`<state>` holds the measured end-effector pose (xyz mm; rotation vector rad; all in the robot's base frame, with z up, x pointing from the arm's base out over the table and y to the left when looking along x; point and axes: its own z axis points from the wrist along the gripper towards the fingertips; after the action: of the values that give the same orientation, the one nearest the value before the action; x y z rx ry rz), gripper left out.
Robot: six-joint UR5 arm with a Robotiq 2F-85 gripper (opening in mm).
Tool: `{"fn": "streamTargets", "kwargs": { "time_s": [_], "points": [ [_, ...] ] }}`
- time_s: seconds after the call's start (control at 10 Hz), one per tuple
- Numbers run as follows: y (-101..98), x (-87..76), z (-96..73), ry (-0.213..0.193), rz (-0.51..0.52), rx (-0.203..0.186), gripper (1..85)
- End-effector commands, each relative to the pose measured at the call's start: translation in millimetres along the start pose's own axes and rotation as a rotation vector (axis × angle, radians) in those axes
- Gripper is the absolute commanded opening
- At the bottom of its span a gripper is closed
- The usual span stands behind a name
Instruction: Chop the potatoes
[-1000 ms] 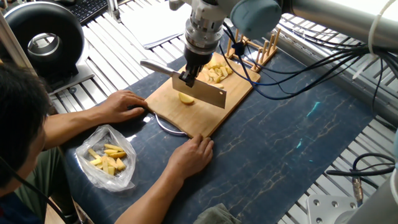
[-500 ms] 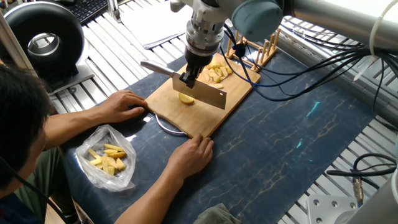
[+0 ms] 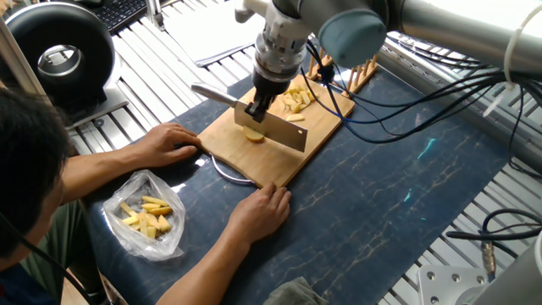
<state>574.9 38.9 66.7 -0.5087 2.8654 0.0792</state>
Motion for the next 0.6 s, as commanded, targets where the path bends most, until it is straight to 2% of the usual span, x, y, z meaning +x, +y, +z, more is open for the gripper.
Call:
{"fn": "streamTargets", "kwargs": {
  "time_s": [0.0, 0.1, 0.2, 0.5],
  "points": [
    [-4.1, 4.6, 9.8, -0.035, -0.01, -0.003, 1.0],
    [-6.1, 2.4, 17.7, -0.056, -0.014, 0.002, 1.0],
    [-8.7, 1.5, 14.5, -0.05, -0.019, 0.003, 1.0],
    [-12.5, 6.3, -36.0, 0.035, -0.034, -0.035, 1.0]
  ]
}}
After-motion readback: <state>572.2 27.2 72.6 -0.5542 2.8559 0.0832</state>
